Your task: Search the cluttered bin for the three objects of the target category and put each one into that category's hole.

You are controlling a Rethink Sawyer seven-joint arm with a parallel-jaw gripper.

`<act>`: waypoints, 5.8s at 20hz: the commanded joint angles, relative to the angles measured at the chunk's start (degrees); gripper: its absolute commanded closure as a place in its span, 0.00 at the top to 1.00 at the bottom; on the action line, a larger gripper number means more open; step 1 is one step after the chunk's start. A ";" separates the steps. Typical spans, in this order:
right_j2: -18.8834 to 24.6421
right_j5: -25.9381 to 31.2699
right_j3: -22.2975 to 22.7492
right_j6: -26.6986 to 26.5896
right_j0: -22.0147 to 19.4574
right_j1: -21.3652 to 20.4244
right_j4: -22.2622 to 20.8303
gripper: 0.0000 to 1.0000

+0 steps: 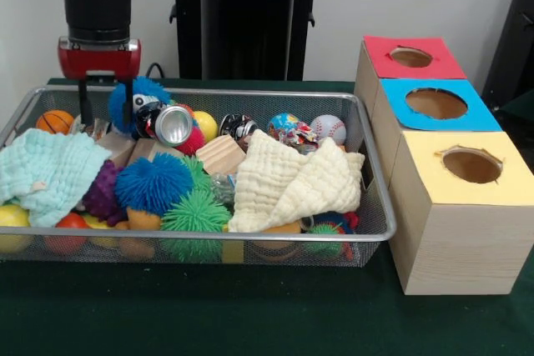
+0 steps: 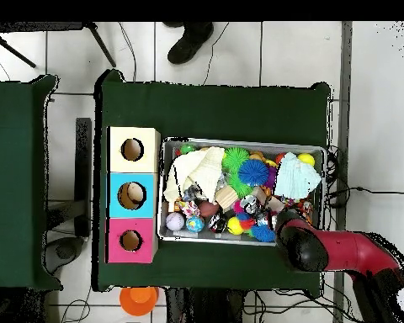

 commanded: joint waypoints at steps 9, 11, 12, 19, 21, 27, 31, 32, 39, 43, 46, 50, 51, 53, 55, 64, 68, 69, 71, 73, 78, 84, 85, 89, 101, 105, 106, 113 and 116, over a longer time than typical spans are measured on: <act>8.85 7.21 -11.85 -18.39 -3.04 8.04 -11.25 1.00; 9.01 7.54 -12.14 -18.37 -3.18 7.73 -11.72 1.00; 8.98 7.59 -12.36 -18.12 -3.20 7.95 -12.10 1.00; 8.25 7.71 -16.40 -17.96 -2.43 9.61 -15.13 1.00; 7.73 6.69 -16.56 -16.72 -1.98 8.84 -16.19 1.00; 7.68 4.79 -15.52 -13.56 -0.73 6.28 -17.25 1.00; 7.16 2.49 -13.86 -11.30 -0.16 4.03 -18.83 1.00; 6.91 1.71 -13.62 -10.46 0.10 3.54 -19.35 1.00; 1.53 -5.70 -11.89 -0.14 5.54 -0.07 -23.94 1.00; -1.32 -9.76 -12.73 5.12 8.92 -0.51 -23.88 1.00; -4.56 -12.02 -16.02 7.71 12.59 2.43 -23.54 1.00; -7.58 -13.22 -19.46 6.64 15.68 6.99 -23.34 1.00; -9.28 -14.02 -20.65 7.20 17.09 8.03 -23.17 1.00; -12.07 -15.58 -22.67 8.05 19.29 9.83 -22.31 1.00; -13.61 -16.60 -23.87 8.15 20.44 10.90 -21.17 1.00; -17.42 -19.37 -24.72 7.65 22.90 12.22 -17.44 1.00; -18.35 -16.92 -24.66 6.86 23.69 12.58 -17.31 1.00; -18.60 -16.26 -24.75 6.72 23.93 12.72 -17.24 1.00; -18.10 -15.68 -23.84 6.20 23.42 11.93 -17.09 1.00; -18.36 -15.62 -23.55 6.14 23.56 11.60 -16.92 1.00; -19.87 -15.34 -23.63 6.16 24.54 11.64 -16.69 1.00; -14.70 -7.71 -25.80 -0.53 21.40 16.10 -16.16 1.00; -14.22 -6.50 -26.01 -1.69 21.27 16.38 -15.96 1.00; -15.20 -0.55 -27.14 -5.57 22.53 17.14 -15.33 1.00; -14.76 3.33 -28.54 -5.76 24.60 17.01 -15.32 0.00; -14.71 0.18 -23.12 -2.35 24.51 11.40 -13.76 0.00; -14.61 -0.67 -21.27 -1.53 24.35 9.61 -13.19 0.00; -9.62 0.90 -4.90 -1.91 21.45 -3.64 -5.56 0.00; -10.04 3.45 -2.03 -2.21 22.55 -6.92 -3.16 0.00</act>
